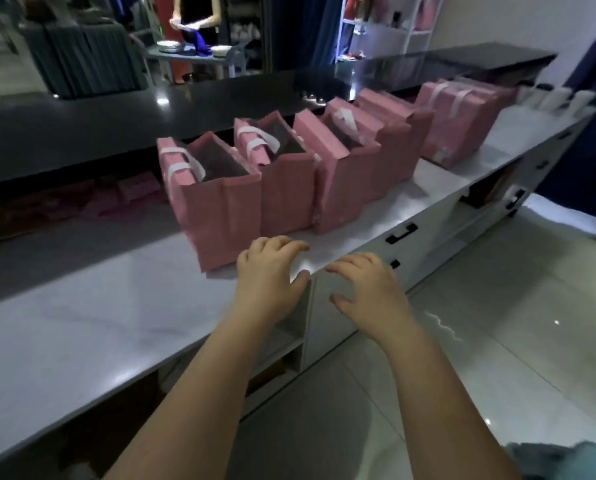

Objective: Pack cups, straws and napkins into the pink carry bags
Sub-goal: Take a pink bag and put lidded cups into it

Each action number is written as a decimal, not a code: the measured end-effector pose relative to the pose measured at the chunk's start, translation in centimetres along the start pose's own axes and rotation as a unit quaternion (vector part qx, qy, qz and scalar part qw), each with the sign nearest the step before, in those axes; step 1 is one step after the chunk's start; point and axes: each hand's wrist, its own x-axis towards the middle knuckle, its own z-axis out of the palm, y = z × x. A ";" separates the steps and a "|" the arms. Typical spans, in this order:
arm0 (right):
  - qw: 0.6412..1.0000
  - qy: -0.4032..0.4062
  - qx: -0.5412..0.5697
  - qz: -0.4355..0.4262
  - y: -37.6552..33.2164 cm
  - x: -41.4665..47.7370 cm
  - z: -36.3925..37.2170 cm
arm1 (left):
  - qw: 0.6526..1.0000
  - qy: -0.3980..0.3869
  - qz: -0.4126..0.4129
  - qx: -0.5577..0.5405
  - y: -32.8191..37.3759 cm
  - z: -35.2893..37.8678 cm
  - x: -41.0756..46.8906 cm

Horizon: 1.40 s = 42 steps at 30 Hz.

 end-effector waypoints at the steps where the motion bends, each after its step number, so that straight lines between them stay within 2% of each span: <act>1: 1.000 0.007 0.001 0.016 2.0 0.4 -0.9 | 1.000 0.000 0.016 0.000 1.6 0.9 2.0; 5: 0.996 0.028 -0.005 0.088 10.0 0.5 -3.7 | 0.997 -0.026 0.073 -0.015 8.1 6.2 7.8; 13: 0.971 0.063 -0.018 0.232 22.9 -1.0 -5.8 | 0.973 -0.143 0.176 -0.038 18.4 17.8 14.1; 21: 0.943 0.090 -0.057 0.316 33.8 2.5 -7.0 | 0.954 -0.172 0.229 -0.087 25.5 26.3 24.7; 26: 0.925 0.084 -0.085 0.361 40.9 8.0 -9.4 | 0.938 -0.190 0.265 -0.114 29.6 31.2 33.6; 31: 0.903 0.128 -0.109 0.394 47.4 13.0 -12.5 | 0.937 -0.173 0.264 -0.151 34.6 35.0 42.9; 37: 0.891 0.115 -0.109 0.425 56.3 15.7 -14.6 | 0.918 -0.207 0.302 -0.151 40.8 40.7 48.0; 42: 0.906 0.114 -0.090 0.397 65.5 19.4 -16.2 | 0.931 -0.193 0.279 -0.130 45.4 46.0 54.3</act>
